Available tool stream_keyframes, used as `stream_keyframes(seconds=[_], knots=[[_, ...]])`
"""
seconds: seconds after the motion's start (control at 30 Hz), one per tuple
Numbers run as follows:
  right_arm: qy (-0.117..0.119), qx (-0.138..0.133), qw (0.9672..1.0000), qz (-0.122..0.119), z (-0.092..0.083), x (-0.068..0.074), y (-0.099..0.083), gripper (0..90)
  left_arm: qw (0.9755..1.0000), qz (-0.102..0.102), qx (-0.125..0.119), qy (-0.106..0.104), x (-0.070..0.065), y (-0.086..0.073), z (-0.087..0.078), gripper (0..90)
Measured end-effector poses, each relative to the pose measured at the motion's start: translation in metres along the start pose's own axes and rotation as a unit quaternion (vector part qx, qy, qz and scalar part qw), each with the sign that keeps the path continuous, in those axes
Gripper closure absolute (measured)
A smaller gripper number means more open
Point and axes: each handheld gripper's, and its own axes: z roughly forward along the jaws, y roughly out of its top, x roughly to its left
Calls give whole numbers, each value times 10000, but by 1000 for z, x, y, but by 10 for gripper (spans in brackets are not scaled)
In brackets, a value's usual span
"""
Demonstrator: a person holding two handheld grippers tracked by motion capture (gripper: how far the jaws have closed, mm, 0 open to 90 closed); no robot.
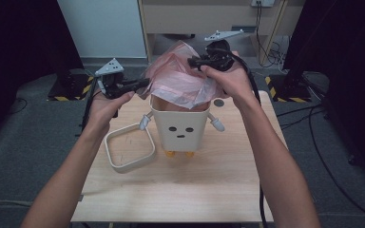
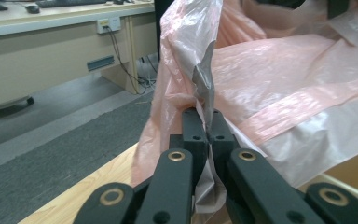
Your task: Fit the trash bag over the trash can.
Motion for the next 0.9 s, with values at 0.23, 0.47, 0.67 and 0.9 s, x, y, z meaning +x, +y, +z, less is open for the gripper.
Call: stream_keyframes(seconds=[0.23,0.47,0.67,0.9], knots=[[39,49,10000,77,-12,-10,-7,839,9996,-171,35,215,15,-3,-3,890],[63,24,9999,85,-24,-17,-11,887,9994,-261,-53,212,18,-1,-1,886],[-34,32,10000,77,-27,-20,-12,890,9985,-204,-270,420,21,-2,0,727],[-88,62,9998,154,-31,-27,-18,892,9973,-120,-540,483,24,-4,2,450]])
